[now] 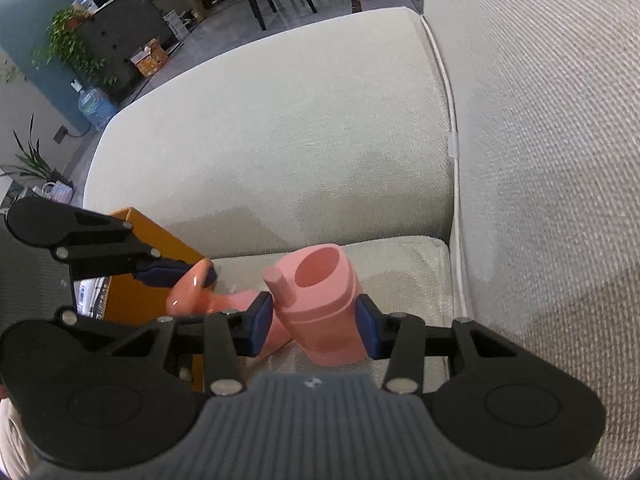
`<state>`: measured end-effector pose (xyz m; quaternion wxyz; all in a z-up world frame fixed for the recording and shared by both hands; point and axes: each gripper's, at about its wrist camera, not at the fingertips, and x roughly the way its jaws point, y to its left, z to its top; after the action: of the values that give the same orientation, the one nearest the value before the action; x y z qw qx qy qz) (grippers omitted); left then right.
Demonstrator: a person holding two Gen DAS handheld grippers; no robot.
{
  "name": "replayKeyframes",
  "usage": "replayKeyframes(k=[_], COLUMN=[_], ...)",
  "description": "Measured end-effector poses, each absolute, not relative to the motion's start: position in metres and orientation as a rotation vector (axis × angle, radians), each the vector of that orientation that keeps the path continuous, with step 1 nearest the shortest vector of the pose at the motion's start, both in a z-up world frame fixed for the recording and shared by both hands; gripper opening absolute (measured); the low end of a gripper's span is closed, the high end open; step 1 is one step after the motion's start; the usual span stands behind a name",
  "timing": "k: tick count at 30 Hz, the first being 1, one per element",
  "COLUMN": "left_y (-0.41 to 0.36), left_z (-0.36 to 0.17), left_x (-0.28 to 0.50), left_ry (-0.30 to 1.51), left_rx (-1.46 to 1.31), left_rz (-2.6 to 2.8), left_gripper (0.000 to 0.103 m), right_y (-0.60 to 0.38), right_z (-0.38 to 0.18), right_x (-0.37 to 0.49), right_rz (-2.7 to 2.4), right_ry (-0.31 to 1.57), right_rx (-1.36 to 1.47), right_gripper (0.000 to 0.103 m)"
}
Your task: Organize rigid objects
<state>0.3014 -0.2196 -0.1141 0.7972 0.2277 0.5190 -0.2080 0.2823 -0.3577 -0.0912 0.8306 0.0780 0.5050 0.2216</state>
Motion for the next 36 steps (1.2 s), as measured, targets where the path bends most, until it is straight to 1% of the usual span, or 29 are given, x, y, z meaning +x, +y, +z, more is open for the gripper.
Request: replayKeyframes(k=[7,8,10,15,17,18,19,20,25,26,27,29,31,32,34,35,36], left_y=[-0.211,-0.211,-0.212,-0.203,-0.2,-0.198,-0.195,-0.194,-0.185,-0.183,-0.181,-0.179,-0.176,-0.174,-0.17,-0.169,-0.167], left_z=[-0.11,-0.11,-0.111,-0.106,-0.1,-0.096,-0.091,-0.086,-0.061,-0.058,-0.054,-0.048,-0.046,-0.044,-0.044,-0.046,-0.048], left_x=[0.296,0.295,0.295,0.29,0.285,0.282,0.28,0.279,0.272,0.271,0.271,0.273,0.277,0.28,0.287,0.291,0.293], left_ry=[1.0,0.998,0.995,0.985,0.967,0.961,0.956,0.953,0.934,0.927,0.919,0.919,0.926,0.926,0.929,0.934,0.938], left_rx=[0.412,0.415,0.414,0.325,0.315,0.305,0.289,0.271,0.23,0.224,0.216,0.216,0.217,0.213,0.196,0.187,0.181], left_rz=[-0.447,-0.446,-0.436,-0.44,-0.427,-0.423,-0.42,-0.419,-0.393,-0.388,-0.381,-0.362,-0.338,-0.335,-0.342,-0.342,-0.341], left_gripper=[0.048,0.046,0.033,0.028,0.028,0.028,0.028,0.028,0.028,0.028,0.028,0.028,0.028,0.028,0.028,0.028,0.028], right_y=[-0.354,-0.353,-0.354,-0.356,-0.354,-0.354,-0.354,-0.353,-0.351,-0.351,-0.353,-0.352,-0.349,-0.347,-0.34,-0.335,-0.331], right_z=[-0.094,-0.094,-0.094,-0.093,-0.09,-0.088,-0.085,-0.082,-0.077,-0.079,-0.08,-0.082,-0.081,-0.078,-0.072,-0.069,-0.067], right_x=[0.283,0.284,0.284,0.28,0.278,0.277,0.275,0.275,0.271,0.271,0.271,0.27,0.268,0.266,0.264,0.264,0.265], right_rz=[0.474,0.477,0.481,0.485,0.482,0.483,0.488,0.492,0.502,0.497,0.486,0.486,0.505,0.51,0.518,0.523,0.521], right_ry=[1.058,1.061,1.068,1.058,1.051,1.045,1.043,1.046,1.042,1.045,1.04,1.037,1.03,1.021,0.991,0.972,0.962], right_rx=[0.168,0.168,0.165,0.153,0.14,0.134,0.133,0.135,0.122,0.124,0.123,0.103,0.082,0.067,0.005,-0.042,-0.086], right_gripper=[0.046,0.046,0.047,0.046,0.045,0.029,0.005,0.0,0.0,0.005,0.008,0.011,0.022,0.031,0.034,0.038,0.047])
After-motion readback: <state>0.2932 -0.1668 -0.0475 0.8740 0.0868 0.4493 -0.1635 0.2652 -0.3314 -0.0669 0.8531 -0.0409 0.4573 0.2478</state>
